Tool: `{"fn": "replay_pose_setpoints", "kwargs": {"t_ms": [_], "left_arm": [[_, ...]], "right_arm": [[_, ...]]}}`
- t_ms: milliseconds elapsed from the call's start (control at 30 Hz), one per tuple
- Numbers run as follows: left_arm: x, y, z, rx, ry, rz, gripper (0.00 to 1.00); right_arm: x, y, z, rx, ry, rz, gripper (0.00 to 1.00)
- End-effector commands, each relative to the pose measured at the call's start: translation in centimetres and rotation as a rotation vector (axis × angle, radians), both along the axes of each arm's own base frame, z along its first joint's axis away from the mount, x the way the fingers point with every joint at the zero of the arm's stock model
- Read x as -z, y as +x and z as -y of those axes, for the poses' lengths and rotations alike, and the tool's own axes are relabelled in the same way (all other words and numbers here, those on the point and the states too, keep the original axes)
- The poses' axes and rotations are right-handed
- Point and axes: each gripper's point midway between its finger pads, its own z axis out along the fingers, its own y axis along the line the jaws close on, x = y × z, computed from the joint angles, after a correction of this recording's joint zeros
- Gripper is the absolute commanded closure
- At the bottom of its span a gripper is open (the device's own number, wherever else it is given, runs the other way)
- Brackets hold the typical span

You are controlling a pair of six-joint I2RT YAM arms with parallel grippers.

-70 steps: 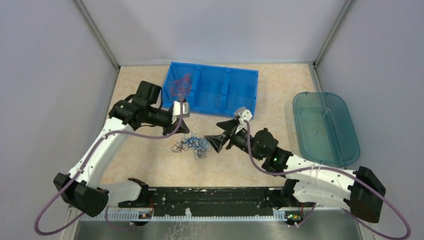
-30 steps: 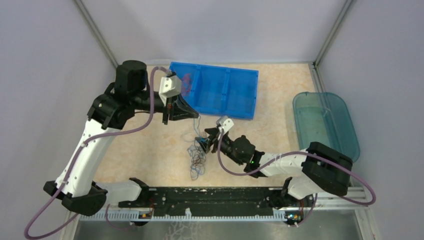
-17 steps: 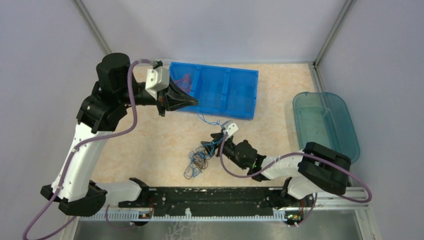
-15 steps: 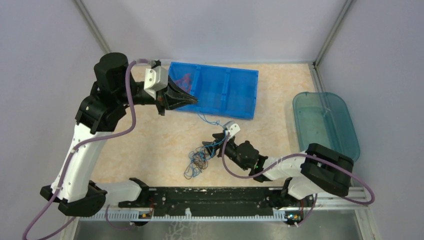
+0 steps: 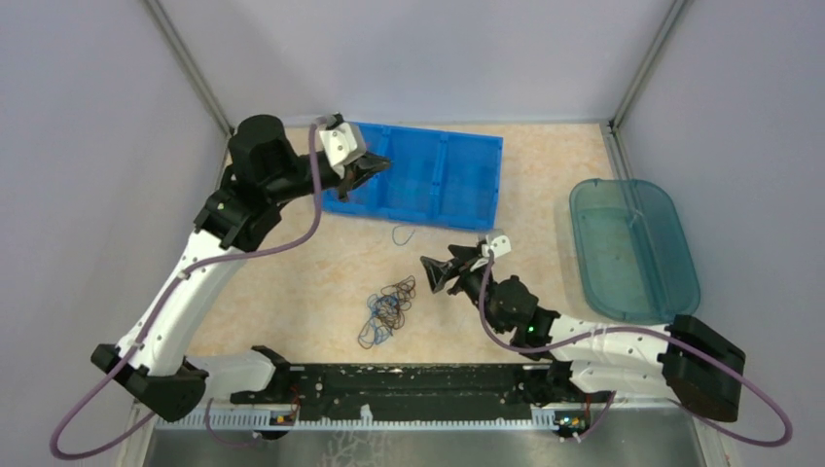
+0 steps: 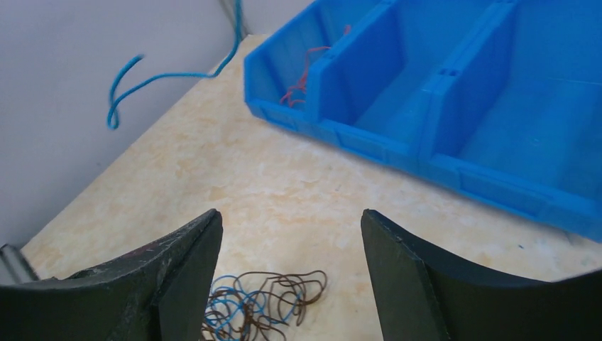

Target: Untangle the cables

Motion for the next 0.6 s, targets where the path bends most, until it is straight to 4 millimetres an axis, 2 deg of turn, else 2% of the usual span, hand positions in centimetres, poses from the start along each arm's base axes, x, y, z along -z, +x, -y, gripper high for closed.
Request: {"fn": "replay_pose_setpoints", "kwargs": {"t_ms": [0, 133, 267, 367, 400, 567], "left_arm": [[0.1, 5.6, 0.2, -0.173, -0.004, 0.099, 1.0], [2.4, 8.3, 1.6, -0.182, 0.029, 0.082, 1.0], [4.6, 12.6, 2.0, -0.289, 0.071, 0.083, 1.0], [6.9, 16.5, 1.9, -0.396, 0.129, 0.099, 1.0], [7.1, 17.4, 1.8, -0.422, 0.14, 0.11, 1.0], [10.8, 21.6, 2.3, -0.497, 0.225, 0.132, 1.0]], "right_arm": [[0.4, 1.0, 3.3, 0.144, 0.011, -0.024, 0.27], [-0.7, 1.2, 4.8, 0.194, 0.041, -0.007, 0.27], [-1.2, 1.5, 6.0, 0.249, 0.032, -0.002, 0.27], [-1.4, 1.8, 6.6, 0.272, 0.014, 0.007, 0.27], [-1.4, 1.9, 6.8, 0.279, 0.011, 0.008, 0.27], [-1.8, 2.4, 7.5, 0.299, 0.03, 0.015, 0.27]]}}
